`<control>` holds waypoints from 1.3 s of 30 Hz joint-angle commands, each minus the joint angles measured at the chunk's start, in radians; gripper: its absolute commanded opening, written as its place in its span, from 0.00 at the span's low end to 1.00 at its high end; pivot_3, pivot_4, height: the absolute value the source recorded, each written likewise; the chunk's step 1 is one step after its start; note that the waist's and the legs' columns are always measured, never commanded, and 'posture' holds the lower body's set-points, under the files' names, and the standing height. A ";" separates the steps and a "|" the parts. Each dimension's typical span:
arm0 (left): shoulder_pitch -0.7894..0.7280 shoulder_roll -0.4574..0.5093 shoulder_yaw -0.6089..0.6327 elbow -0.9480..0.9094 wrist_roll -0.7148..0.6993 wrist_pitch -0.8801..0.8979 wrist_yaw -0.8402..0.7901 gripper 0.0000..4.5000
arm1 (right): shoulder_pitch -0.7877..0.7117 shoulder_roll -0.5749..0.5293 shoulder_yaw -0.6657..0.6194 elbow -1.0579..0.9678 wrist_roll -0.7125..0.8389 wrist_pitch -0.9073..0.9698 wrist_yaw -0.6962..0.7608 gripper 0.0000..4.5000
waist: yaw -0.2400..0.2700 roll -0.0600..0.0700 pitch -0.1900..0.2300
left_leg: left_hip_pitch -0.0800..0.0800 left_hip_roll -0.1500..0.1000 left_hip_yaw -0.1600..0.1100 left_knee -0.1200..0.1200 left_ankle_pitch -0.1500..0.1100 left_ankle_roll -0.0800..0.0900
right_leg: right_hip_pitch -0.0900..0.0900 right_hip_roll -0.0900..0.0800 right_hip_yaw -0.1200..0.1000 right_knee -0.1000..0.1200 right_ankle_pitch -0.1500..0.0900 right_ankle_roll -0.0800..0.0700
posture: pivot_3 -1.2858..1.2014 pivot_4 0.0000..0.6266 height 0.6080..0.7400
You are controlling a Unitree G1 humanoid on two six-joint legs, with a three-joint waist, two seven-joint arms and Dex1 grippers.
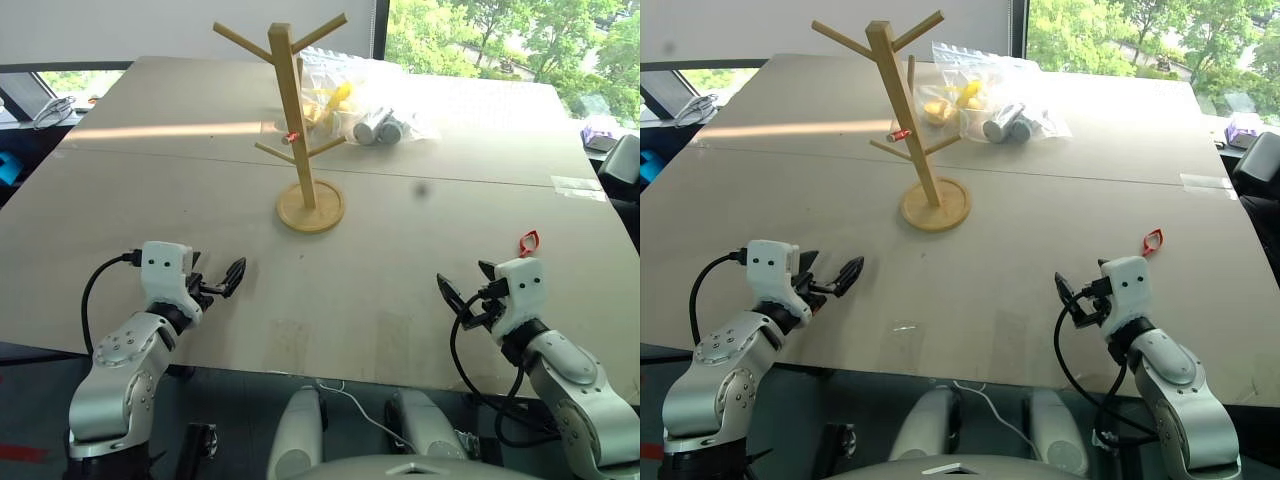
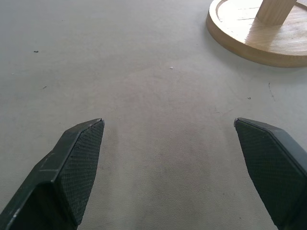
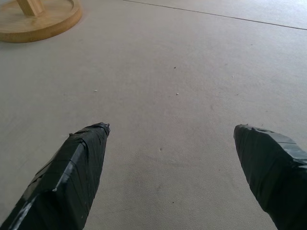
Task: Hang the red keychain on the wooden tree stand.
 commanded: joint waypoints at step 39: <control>-0.683 0.175 -0.490 0.044 -0.155 0.052 -0.684 1.00 | -0.371 0.218 -0.343 0.181 -0.078 0.416 -0.398 0.99 | -0.002 0.001 -0.003 | 0.000 -0.001 -0.001 0.000 0.000 0.000 | 0.002 0.001 -0.001 -0.001 0.000 0.000 | 0.52 0.24 1.00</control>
